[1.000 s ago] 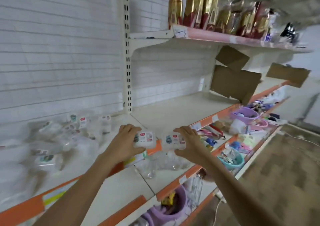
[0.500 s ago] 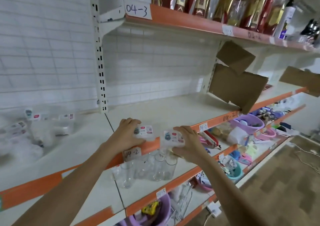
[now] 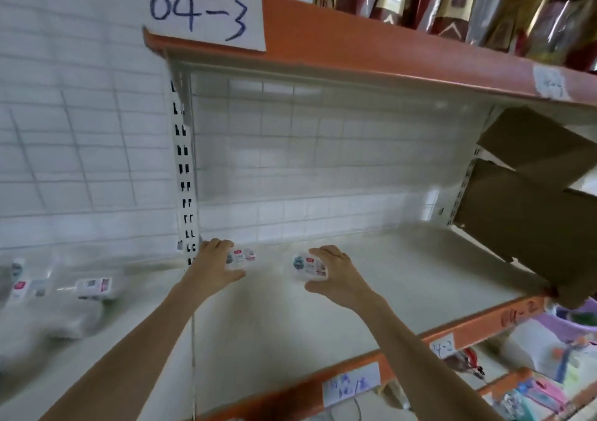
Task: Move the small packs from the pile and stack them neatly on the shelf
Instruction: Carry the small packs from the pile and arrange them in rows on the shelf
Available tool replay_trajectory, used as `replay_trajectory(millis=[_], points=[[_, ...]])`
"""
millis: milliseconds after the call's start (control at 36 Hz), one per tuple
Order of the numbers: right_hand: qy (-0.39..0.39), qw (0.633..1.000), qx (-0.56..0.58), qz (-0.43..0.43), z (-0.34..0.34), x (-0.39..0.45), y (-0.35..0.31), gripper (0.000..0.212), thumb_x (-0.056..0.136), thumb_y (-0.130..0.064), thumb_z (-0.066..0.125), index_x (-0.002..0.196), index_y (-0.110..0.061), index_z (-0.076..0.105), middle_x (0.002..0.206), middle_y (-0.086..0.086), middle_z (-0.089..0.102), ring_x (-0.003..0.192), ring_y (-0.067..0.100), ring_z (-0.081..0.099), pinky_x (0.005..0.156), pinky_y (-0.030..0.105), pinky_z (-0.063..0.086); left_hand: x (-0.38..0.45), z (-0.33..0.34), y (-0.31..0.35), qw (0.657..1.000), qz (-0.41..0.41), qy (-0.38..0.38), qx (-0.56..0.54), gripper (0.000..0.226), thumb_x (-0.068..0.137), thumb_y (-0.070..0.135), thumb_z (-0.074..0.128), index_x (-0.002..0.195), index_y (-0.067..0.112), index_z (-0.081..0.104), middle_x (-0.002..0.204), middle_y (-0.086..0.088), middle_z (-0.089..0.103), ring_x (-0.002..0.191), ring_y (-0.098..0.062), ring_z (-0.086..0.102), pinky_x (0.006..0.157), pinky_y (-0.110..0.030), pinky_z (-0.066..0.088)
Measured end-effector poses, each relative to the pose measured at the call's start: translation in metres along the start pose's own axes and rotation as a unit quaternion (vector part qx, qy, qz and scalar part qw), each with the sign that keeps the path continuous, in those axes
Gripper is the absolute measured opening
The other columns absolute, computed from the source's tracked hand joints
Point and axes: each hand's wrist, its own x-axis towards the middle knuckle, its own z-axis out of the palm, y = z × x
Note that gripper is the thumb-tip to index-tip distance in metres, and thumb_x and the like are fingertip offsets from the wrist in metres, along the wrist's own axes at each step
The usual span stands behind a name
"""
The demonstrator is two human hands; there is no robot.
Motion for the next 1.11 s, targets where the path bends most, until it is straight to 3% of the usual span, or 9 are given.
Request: replay_trajectory(millis=[250, 361, 500, 667, 833, 944, 1028, 1111], points=[[-0.097, 0.994, -0.011, -0.055, 0.032, 0.079, 0.003, 0.072, 0.082, -0.027, 0.064, 0.144, -0.015, 0.029, 0.144, 0.0, 0.028, 0.128, 0.025, 0.029, 0.106, 0.036, 0.033, 0.015, 0.013, -0.026, 0.99, -0.005, -0.021, 0.142, 0.054, 0.088, 0.038, 0.057, 0.133, 0.009, 0.046, 0.137, -0.006, 0.04, 0.133, -0.021, 0.025, 0.11, -0.025, 0.018], [-0.12, 0.989, 0.038, -0.079, 0.053, 0.098, 0.002, 0.069, 0.085, -0.023, 0.062, 0.144, -0.015, 0.027, 0.143, 0.001, 0.032, 0.129, 0.024, 0.031, 0.108, 0.038, 0.033, 0.015, 0.017, -0.024, 0.991, -0.016, -0.001, 0.13, 0.047, 0.09, 0.029, 0.057, 0.133, 0.013, 0.047, 0.135, -0.003, 0.046, 0.128, -0.018, 0.035, 0.106, -0.021, 0.023], [-0.069, 0.984, 0.106, -0.122, 0.081, 0.113, 0.003, 0.038, 0.086, -0.011, 0.058, 0.123, -0.015, 0.048, 0.137, 0.005, 0.031, 0.112, 0.02, 0.051, 0.095, 0.027, 0.044, 0.012, 0.027, -0.021, 0.99, -0.067, 0.038, 0.115, 0.043, 0.09, 0.026, 0.056, 0.132, 0.02, 0.046, 0.134, 0.004, 0.048, 0.125, -0.013, 0.039, 0.103, -0.025, 0.035], [0.006, 0.981, -0.031, -0.191, 0.09, 0.119, 0.004, 0.037, 0.092, -0.02, 0.049, 0.129, -0.021, 0.051, 0.13, -0.001, 0.045, 0.123, 0.018, 0.037, 0.1, 0.027, 0.035, 0.015, 0.037, -0.013, 0.985, -0.123, 0.055, 0.108, 0.044, 0.093, 0.022, 0.052, 0.136, 0.019, 0.041, 0.137, 0.001, 0.045, 0.128, -0.015, 0.038, 0.104, -0.028, 0.035], [-0.076, 0.973, -0.081, -0.203, 0.078, 0.118, 0.006, 0.049, 0.092, -0.024, 0.043, 0.141, -0.021, 0.036, 0.142, -0.003, 0.038, 0.131, 0.018, 0.031, 0.107, 0.033, 0.032, 0.013, 0.039, -0.003, 0.979, -0.148, 0.064, 0.124, 0.045, 0.093, 0.021, 0.052, 0.136, 0.017, 0.04, 0.138, -0.001, 0.045, 0.127, -0.017, 0.04, 0.102, -0.027, 0.036], [-0.108, 0.969, -0.093, -0.203, 0.065, 0.11, 0.003, 0.056, 0.093, -0.037, 0.044, 0.144, -0.022, 0.027, 0.151, 0.002, 0.025, 0.138, 0.024, 0.021, 0.11, 0.04, 0.024, 0.009, 0.033, 0.01, 0.976, -0.135, 0.045, 0.168, 0.055, 0.09, 0.025, 0.056, 0.138, 0.014, 0.032, 0.144, -0.005, 0.033, 0.13, -0.02, 0.037, 0.1, -0.03, 0.038], [-0.089, 0.97, -0.037, -0.225, 0.058, 0.1, -0.002, 0.049, 0.095, -0.035, 0.045, 0.14, -0.019, 0.035, 0.147, 0.004, 0.029, 0.135, 0.026, 0.026, 0.109, 0.036, 0.029, -0.002, 0.024, 0.019, 0.968, -0.108, 0.046, 0.224, 0.062, 0.09, 0.034, 0.055, 0.142, 0.016, 0.025, 0.149, -0.003, 0.022, 0.129, -0.019, 0.039, 0.098, -0.031, 0.041], [-0.079, 0.959, -0.029, -0.27, 0.05, 0.086, -0.013, 0.043, 0.094, -0.031, 0.047, 0.134, -0.017, 0.042, 0.137, 0.001, 0.039, 0.127, 0.022, 0.037, 0.103, 0.034, 0.037, -0.028, 0.011, 0.02, 0.964, -0.09, 0.058, 0.244, 0.057, 0.092, 0.038, 0.049, 0.142, 0.019, 0.029, 0.144, -0.001, 0.03, 0.124, -0.018, 0.044, 0.095, -0.031, 0.04]])
